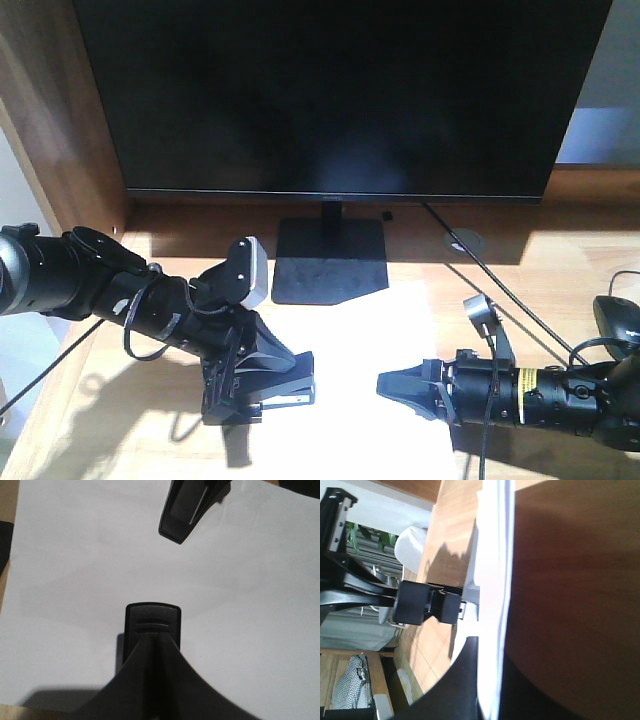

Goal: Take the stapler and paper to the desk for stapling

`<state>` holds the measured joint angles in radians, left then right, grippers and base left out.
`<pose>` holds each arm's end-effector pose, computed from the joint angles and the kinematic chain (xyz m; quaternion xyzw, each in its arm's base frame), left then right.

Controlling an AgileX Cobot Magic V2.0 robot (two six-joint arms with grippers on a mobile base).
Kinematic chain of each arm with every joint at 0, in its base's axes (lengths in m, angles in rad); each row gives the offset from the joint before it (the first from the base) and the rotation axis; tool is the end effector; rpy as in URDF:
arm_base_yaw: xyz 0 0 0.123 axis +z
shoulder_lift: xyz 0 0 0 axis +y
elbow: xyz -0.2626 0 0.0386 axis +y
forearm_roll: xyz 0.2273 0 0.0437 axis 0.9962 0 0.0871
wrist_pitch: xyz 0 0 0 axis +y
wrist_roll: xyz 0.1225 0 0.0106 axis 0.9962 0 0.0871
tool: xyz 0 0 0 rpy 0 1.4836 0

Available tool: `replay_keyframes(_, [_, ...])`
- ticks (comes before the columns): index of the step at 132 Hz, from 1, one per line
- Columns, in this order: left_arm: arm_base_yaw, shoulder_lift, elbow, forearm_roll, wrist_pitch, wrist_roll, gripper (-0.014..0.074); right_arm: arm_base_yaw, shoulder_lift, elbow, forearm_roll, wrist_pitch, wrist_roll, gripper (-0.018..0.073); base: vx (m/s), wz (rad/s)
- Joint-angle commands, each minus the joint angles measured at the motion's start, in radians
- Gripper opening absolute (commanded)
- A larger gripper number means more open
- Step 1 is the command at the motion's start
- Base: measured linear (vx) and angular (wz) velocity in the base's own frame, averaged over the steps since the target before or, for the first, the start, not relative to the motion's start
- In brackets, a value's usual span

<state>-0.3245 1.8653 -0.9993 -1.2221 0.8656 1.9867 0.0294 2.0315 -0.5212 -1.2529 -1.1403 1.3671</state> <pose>0.2827 -0.1880 0.1395 0.5926 0.6849 -0.3073 0.2921 0.2476 0.1134 0.0711 -0.0027 0.8279 0.5265 0.1931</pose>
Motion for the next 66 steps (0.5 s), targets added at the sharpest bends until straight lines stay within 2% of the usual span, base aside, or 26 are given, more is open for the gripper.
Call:
replay_keyframes(1, [-0.004, -0.04, -0.024, -0.052, 0.036, 0.003, -0.0006, 0.003, -0.031, -0.013, 0.018, -0.113, -0.016, -0.0002, 0.0, 0.0])
replay_keyframes(66, [-0.004, -0.04, -0.024, -0.052, 0.036, 0.003, -0.0006, 0.003, -0.029, -0.013, 0.042, -0.149, -0.016, -0.0002, 0.0, 0.0])
